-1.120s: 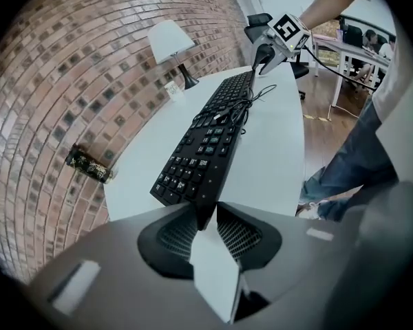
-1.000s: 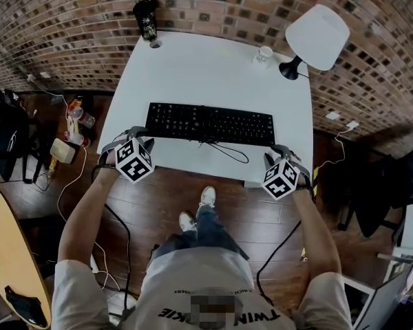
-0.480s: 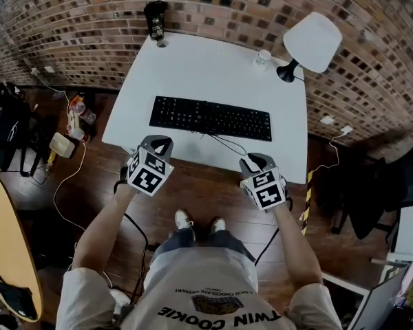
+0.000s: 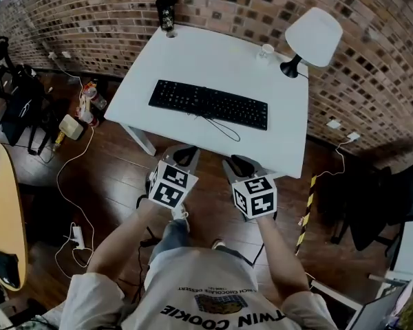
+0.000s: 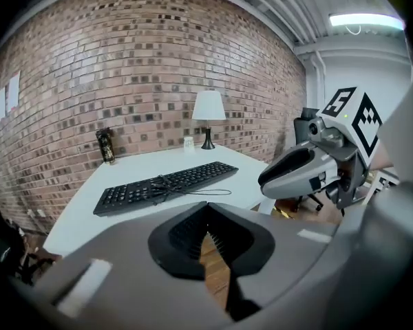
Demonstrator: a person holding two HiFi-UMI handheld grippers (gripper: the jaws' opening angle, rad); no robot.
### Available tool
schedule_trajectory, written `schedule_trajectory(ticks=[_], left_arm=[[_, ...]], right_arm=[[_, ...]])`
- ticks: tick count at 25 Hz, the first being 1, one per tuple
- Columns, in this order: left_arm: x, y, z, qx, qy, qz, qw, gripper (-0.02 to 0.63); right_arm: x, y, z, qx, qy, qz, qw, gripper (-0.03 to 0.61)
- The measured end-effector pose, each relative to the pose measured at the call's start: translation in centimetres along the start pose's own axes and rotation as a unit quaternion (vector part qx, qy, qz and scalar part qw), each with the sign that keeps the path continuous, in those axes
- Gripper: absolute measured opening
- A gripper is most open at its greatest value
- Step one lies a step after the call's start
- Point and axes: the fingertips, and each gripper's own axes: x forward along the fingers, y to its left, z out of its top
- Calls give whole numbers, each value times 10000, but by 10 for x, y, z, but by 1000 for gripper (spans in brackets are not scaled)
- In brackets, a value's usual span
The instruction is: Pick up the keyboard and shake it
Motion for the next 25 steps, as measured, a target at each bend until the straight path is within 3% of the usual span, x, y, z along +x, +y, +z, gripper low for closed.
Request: schedule_trajectory(ticks=[7, 14, 19, 25], left_arm=[[-13, -96, 6, -333, -178, 182, 9991, 6], [-43, -177, 3, -910, -276, 436, 9945, 6], [-72, -208, 1, -1213, -361, 647, 9898, 6], [-104, -227, -6, -1268, -433, 740, 9882, 6]], right_arm=[[-64, 1, -27, 153, -365, 276, 9988, 91], [-126, 19, -57, 187, -562, 575, 9966, 64], [-159, 47, -66, 181, -714, 757, 9944, 17], [-177, 73, -75, 375, -815, 777, 9929, 12]])
